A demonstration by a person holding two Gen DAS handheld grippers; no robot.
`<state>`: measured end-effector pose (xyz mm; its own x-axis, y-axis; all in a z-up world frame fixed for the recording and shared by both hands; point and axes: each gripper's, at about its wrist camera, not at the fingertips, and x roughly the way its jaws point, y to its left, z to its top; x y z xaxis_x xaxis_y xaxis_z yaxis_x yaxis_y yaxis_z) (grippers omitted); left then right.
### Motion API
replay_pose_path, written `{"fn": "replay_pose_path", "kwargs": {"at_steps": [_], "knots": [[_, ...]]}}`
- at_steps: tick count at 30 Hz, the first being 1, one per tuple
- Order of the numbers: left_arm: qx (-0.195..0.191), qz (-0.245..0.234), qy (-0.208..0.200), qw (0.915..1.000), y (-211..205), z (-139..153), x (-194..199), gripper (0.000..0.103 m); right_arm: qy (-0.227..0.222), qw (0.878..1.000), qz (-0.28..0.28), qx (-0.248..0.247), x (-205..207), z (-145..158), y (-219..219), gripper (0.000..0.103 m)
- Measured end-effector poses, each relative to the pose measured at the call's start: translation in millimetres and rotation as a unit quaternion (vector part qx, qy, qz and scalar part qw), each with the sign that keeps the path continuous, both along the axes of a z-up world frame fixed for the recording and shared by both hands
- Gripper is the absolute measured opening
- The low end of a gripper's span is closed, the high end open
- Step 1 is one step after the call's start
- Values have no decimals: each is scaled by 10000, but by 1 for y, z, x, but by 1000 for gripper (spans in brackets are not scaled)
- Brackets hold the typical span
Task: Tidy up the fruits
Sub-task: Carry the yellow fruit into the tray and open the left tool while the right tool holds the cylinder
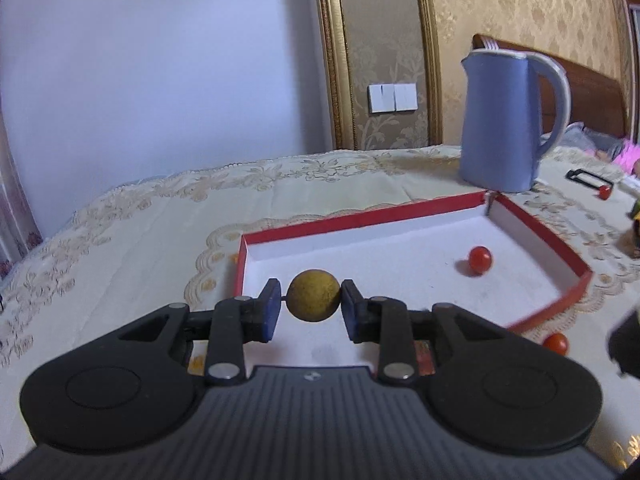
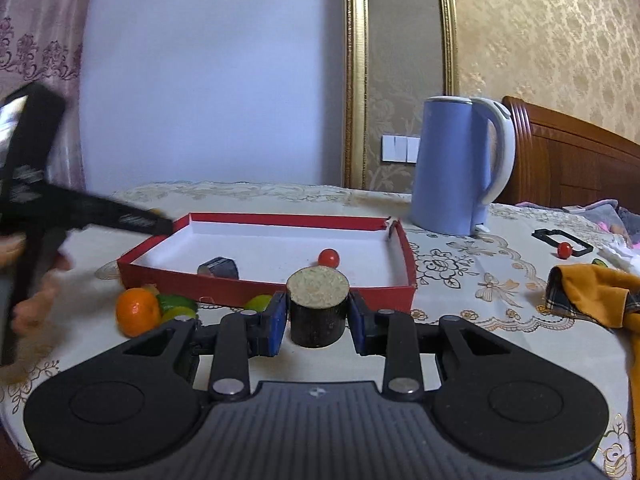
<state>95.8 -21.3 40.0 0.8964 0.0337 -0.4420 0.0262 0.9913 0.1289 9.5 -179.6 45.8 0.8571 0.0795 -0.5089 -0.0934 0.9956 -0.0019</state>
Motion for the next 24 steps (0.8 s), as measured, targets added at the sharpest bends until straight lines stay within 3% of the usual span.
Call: {"fn": "replay_pose_path", "kwargs": {"at_steps": [20,22,24], "knots": [[-2,352,645,9973,-4,-12,89,30,-33,9998,118,132,-10,2,-4,31],[79,431,608,9972,-4,-12,90,35,-16,9998,110,135,-10,2,-4,31],[141,445,562,9973,-6,-10,89,48,-1,9998,112,133,-9,1,-5,31]]}}
